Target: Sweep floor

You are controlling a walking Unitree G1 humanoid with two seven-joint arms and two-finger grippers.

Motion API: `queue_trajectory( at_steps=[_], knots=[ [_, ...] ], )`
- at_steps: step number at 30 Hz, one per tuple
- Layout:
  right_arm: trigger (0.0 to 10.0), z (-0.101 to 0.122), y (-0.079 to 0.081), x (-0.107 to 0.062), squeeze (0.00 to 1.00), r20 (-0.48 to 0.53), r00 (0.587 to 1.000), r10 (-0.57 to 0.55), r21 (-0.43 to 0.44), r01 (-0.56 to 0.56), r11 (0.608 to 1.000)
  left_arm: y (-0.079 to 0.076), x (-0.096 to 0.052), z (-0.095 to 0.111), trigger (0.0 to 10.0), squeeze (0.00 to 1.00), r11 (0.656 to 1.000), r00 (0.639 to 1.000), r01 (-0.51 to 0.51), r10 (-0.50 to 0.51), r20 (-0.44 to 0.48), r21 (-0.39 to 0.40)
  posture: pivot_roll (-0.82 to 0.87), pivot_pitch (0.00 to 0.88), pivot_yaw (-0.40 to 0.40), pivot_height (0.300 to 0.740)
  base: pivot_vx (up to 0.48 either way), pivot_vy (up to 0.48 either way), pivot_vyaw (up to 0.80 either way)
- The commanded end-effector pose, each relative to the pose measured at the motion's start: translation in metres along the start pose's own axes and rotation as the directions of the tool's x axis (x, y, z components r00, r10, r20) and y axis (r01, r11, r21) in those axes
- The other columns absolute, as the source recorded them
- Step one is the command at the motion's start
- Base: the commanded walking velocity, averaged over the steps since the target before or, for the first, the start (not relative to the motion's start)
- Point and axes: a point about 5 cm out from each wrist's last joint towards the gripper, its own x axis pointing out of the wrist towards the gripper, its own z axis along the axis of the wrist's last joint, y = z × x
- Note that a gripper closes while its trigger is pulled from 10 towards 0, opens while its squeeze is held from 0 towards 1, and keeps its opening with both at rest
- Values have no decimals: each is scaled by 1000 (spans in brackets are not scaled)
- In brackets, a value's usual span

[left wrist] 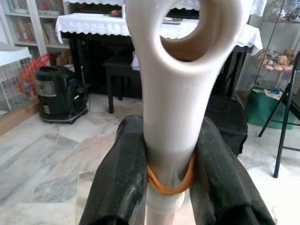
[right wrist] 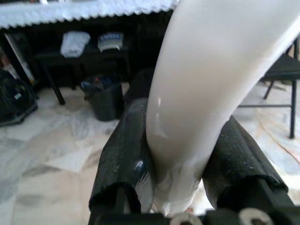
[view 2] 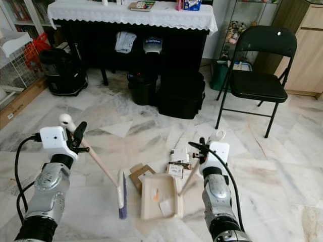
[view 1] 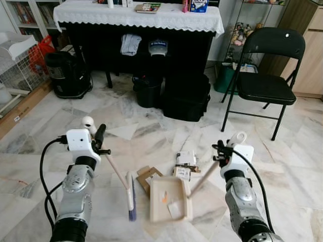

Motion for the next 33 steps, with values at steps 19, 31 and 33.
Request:
queue_trajectory(
  at_steps=[19, 31, 33],
  knots=[
    [10000, 23, -8, -6, 0, 152, 988, -28, -56, 37, 998, -23, -5, 4, 10000, 0, 1000, 996, 6, -6, 84, -2, 95, 0, 10, 740, 0, 0, 371],
    [10000, 28, -9, -10, 0, 172, 985, -32, -85, 47, 995, -31, -9, 2, 10000, 0, 998, 995, 44, -47, 84, 34, 95, 0, 23, 740, 0, 0, 794],
    [10000, 29, -9, -10, 0, 173, 984, -34, -82, 49, 995, -33, -9, 1, 10000, 0, 998, 995, 51, -55, 81, 42, 94, 0, 25, 740, 0, 0, 794]
  ],
)
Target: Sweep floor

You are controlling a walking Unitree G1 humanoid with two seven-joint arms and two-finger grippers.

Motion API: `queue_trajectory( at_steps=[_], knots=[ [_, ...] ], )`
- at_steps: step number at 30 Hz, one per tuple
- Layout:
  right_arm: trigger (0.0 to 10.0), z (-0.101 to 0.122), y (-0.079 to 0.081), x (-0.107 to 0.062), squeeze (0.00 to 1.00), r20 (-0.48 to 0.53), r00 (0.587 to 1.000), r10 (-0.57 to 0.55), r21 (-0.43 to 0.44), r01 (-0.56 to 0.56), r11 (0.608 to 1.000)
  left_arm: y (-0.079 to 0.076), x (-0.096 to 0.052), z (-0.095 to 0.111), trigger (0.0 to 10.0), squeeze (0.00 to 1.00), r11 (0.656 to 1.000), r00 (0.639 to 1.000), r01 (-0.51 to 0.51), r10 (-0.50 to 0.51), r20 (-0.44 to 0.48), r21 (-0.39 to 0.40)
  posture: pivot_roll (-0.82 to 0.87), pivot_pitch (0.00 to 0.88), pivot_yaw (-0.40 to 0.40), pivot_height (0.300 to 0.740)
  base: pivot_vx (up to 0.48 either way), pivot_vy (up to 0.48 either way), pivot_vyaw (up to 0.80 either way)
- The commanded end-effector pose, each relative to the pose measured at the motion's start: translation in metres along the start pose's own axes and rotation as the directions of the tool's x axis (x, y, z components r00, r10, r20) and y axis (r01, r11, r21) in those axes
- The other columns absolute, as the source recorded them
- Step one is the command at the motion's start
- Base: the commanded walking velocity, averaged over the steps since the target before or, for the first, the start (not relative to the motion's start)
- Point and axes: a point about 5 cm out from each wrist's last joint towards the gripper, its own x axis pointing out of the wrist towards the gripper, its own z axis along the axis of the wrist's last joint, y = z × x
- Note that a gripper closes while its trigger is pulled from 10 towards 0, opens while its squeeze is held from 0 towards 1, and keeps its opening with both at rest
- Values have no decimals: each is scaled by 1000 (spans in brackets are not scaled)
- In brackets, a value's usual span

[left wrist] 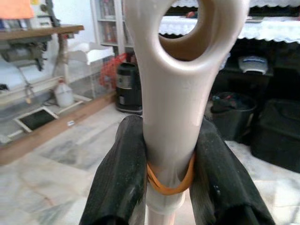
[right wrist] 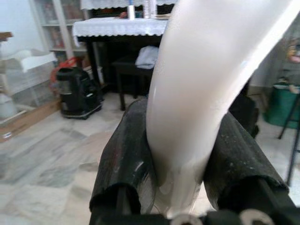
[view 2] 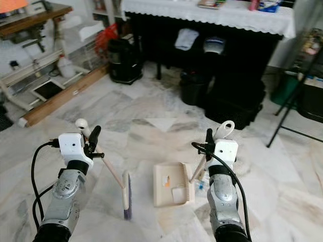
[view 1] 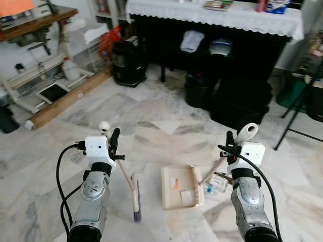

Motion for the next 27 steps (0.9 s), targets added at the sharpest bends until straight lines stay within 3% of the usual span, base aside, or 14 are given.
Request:
queue_trajectory(
  at_steps=[1, 17, 27],
  knots=[
    [10000, 13, 1, 4, 0, 62, 998, -2, 6, 2, 1000, -2, 3, 11, 10000, 0, 1000, 998, 12, -13, 65, 19, 94, 0, 27, 740, 0, 0, 794],
    [10000, 18, 2, 7, 0, 69, 998, -15, 12, 15, 1000, -6, 5, 10, 10000, 0, 999, 998, 31, -33, 52, 44, 93, 0, 32, 740, 0, 0, 794],
    [10000, 21, 5, 10, 0, 68, 998, -14, 24, 13, 1000, 0, 6, 11, 10000, 0, 999, 998, -10, 7, 55, 52, 102, 0, 21, 740, 0, 0, 795]
  ],
)
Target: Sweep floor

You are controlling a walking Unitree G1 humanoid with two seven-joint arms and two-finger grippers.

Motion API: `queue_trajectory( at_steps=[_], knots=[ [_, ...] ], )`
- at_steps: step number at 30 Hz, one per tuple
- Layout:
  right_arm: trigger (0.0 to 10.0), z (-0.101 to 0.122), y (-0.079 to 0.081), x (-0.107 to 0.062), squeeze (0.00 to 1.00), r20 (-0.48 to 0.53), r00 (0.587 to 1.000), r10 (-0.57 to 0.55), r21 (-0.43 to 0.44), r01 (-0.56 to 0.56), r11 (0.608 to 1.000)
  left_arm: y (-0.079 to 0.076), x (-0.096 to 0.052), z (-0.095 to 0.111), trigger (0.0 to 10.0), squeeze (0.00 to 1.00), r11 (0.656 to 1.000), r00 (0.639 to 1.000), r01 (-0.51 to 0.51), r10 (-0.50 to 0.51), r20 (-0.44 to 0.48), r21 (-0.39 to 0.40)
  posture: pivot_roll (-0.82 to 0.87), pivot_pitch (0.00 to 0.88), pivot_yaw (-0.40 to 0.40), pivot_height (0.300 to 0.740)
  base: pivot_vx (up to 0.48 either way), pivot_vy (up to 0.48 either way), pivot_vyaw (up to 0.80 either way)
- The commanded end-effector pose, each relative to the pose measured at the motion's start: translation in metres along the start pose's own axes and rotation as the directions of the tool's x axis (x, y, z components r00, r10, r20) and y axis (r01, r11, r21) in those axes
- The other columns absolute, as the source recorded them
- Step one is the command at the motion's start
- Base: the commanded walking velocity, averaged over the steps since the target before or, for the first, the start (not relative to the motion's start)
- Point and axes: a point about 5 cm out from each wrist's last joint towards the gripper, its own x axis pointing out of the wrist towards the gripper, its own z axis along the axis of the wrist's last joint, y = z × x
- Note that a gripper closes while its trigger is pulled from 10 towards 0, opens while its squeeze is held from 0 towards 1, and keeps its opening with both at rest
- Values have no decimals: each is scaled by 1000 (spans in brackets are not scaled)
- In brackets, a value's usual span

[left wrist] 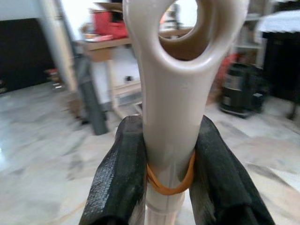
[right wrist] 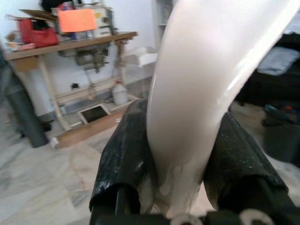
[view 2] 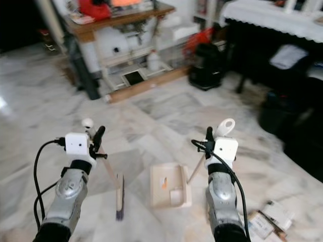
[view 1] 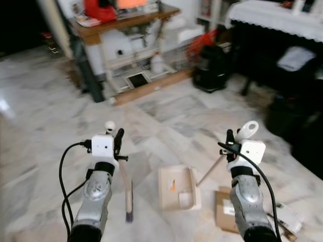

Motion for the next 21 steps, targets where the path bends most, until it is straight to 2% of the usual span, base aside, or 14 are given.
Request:
queue_trajectory(
  at_steps=[1, 21],
  knots=[
    [10000, 14, 7, 7, 0, 57, 998, 15, 16, -16, 1000, 7, 4, 10, 10000, 0, 1000, 998, -26, 26, 50, 9, 102, 0, 20, 740, 0, 0, 800],
    [10000, 15, 9, 9, 0, 50, 998, 32, 26, -34, 999, 7, 2, 11, 10000, 0, 999, 998, -46, 45, 48, 22, 111, 0, 13, 740, 0, 0, 800]
  ],
)
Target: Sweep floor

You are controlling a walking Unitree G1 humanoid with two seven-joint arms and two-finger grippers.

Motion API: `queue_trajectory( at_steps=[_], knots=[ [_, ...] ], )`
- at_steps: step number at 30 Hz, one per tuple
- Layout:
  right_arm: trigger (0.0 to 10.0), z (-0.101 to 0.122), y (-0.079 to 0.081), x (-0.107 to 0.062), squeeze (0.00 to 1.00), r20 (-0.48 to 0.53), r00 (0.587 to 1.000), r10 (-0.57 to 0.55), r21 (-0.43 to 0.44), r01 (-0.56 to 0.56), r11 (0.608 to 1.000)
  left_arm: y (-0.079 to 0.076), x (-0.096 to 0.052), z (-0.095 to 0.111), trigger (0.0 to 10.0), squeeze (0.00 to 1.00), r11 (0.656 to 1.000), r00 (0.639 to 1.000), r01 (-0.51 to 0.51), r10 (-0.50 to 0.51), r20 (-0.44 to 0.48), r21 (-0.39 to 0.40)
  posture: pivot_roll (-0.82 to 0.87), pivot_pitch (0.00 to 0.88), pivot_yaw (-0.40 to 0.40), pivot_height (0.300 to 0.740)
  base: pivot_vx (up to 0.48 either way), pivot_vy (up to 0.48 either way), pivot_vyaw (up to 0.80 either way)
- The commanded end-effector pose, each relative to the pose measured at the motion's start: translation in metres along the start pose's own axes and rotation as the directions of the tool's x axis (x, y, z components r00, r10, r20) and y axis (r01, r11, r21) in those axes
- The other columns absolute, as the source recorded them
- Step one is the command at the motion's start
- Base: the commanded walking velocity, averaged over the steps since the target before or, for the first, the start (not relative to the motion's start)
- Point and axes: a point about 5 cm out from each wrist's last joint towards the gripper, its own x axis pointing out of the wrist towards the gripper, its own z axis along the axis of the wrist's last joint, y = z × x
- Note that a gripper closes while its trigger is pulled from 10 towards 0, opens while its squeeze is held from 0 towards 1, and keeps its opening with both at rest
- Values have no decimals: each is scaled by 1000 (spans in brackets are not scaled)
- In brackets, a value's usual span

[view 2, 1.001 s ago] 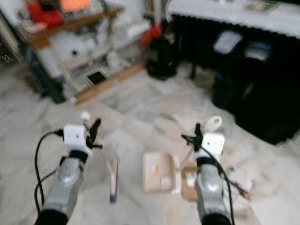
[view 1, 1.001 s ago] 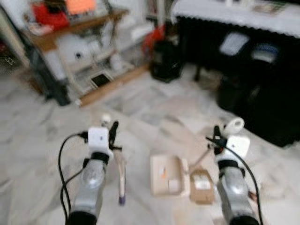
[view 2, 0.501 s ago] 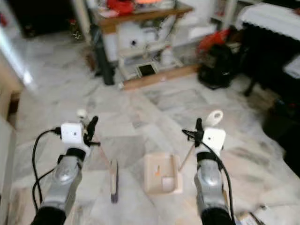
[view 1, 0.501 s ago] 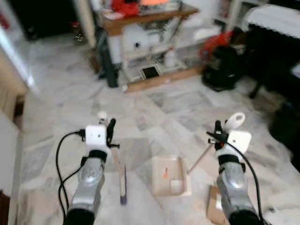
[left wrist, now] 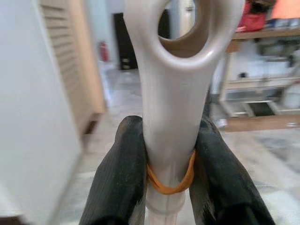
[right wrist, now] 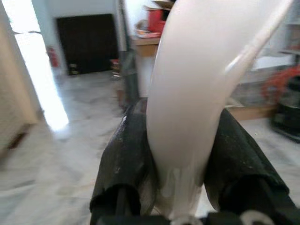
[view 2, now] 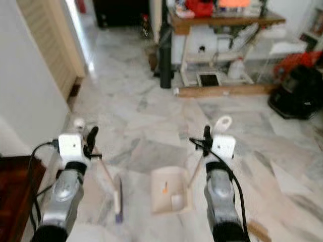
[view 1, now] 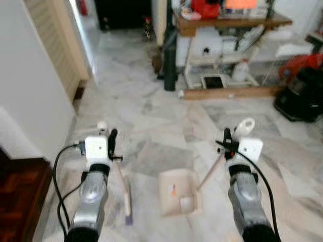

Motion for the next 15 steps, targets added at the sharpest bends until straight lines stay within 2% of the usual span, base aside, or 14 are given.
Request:
queue_trajectory(
  at_steps=[1, 15],
  knots=[
    [10000, 11, -1, 5, 0, 51, 999, -3, 13, 2, 1000, -3, 5, 11, 10000, 0, 1000, 999, 7, -8, 47, 9, 111, 0, 13, 740, 0, 0, 800],
    [10000, 11, -1, 6, 0, 44, 999, 13, 12, -13, 1000, -4, 3, 11, 10000, 0, 1000, 999, 6, -7, 43, 14, 114, 0, 14, 740, 0, 0, 800]
  ],
)
